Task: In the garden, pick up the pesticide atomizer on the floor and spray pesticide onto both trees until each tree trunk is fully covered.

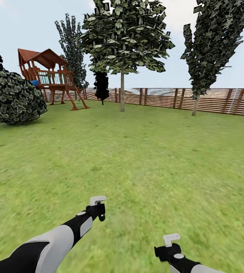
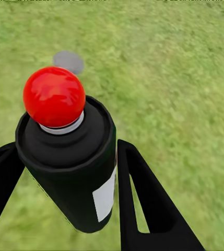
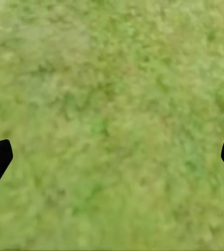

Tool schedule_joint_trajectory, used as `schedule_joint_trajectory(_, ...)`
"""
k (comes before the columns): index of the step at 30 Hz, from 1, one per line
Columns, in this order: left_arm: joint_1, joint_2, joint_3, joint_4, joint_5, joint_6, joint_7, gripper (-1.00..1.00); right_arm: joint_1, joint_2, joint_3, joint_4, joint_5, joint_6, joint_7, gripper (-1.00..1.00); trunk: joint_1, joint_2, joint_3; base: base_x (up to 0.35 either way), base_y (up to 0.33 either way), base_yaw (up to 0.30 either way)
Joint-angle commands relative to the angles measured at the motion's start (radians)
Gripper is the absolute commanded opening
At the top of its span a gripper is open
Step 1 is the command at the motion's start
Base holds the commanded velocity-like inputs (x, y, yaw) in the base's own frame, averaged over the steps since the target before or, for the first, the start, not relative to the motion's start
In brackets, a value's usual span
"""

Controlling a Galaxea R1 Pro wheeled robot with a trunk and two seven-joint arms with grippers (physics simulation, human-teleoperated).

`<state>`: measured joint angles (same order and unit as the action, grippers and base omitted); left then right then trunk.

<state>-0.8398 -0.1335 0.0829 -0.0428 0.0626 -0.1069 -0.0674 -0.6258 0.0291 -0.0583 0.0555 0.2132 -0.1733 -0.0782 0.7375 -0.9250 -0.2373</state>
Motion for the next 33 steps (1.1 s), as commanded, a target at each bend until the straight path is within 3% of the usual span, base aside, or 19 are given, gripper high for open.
schedule_joint_trajectory(1, 0.000, 0.000, 0.000, 0.000, 0.000, 0.000, 0.000, -1.00, 0.000, 0.000, 0.000, 0.000, 0.000, 0.000, 0.000, 1.00, 0.000, 0.000, -0.001, 0.350, 0.000, 0.000)
schedule_joint_trajectory(33, 0.000, 0.000, 0.000, 0.000, 0.000, 0.000, 0.000, -1.00, 0.000, 0.000, 0.000, 0.000, 0.000, 0.000, 0.000, 1.00, 0.000, 0.000, -0.041, 0.350, 0.000, 0.000)
